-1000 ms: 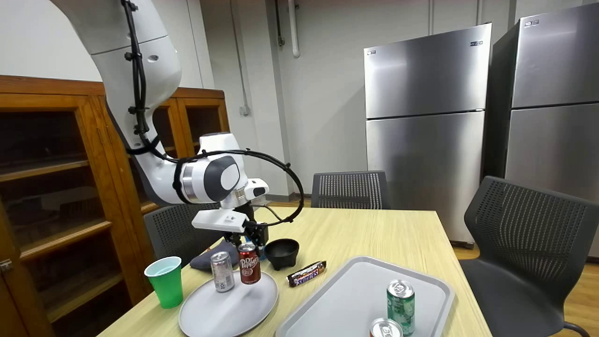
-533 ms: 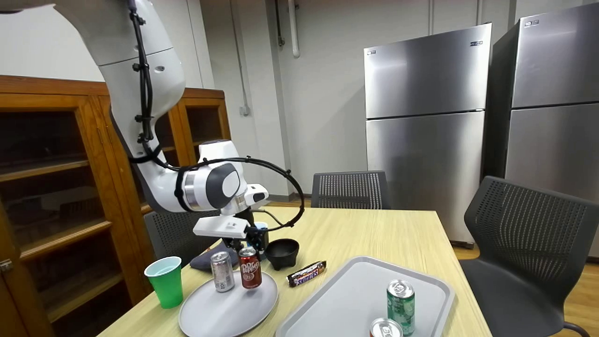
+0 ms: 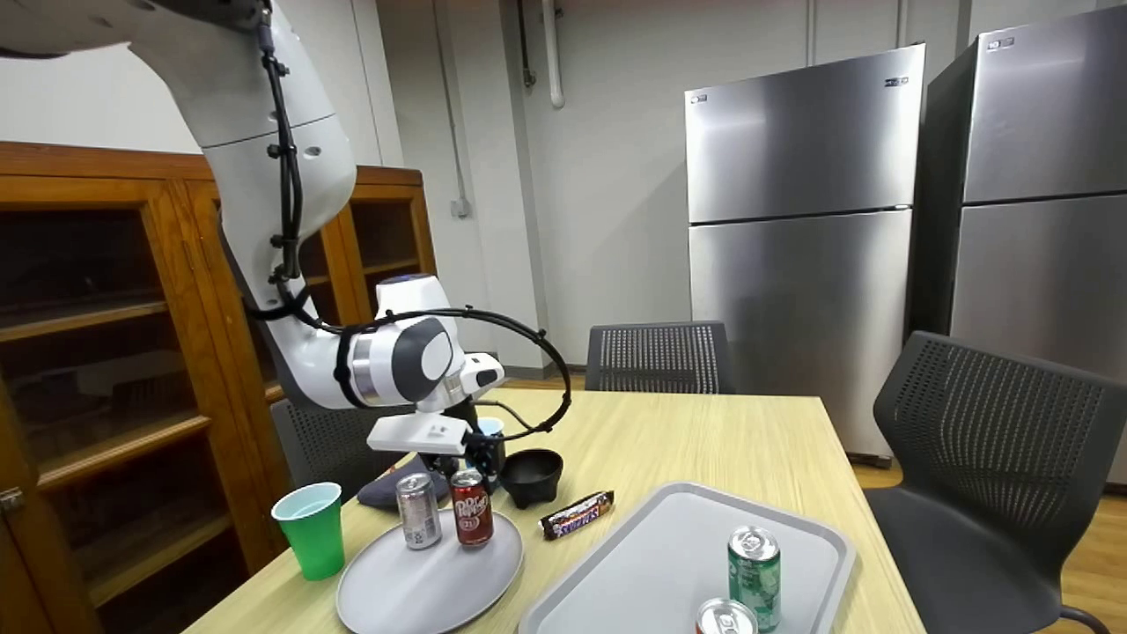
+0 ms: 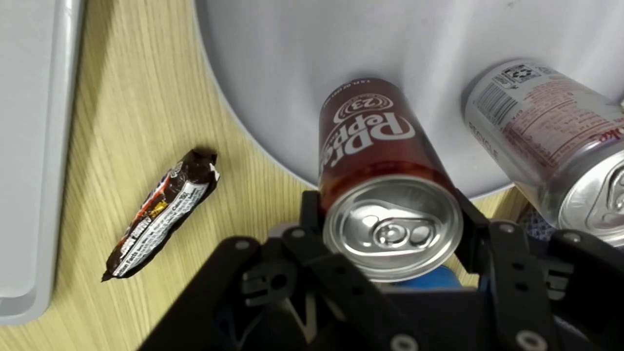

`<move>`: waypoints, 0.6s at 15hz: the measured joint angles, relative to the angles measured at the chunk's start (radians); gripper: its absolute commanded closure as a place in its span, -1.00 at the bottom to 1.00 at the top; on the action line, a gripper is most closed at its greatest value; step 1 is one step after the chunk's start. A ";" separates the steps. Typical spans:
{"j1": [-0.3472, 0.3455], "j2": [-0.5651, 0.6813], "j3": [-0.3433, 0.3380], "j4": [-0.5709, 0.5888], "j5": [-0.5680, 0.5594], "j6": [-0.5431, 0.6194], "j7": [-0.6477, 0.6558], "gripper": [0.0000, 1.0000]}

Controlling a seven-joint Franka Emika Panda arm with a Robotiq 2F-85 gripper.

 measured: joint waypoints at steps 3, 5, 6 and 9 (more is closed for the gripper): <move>0.000 0.010 -0.002 0.012 0.000 0.000 0.000 -0.98; 0.000 0.010 -0.003 0.020 0.000 0.000 0.000 -1.00; 0.000 0.008 -0.003 0.022 0.000 0.000 0.000 -1.00; -0.005 -0.010 -0.003 0.026 0.001 0.000 0.000 -1.00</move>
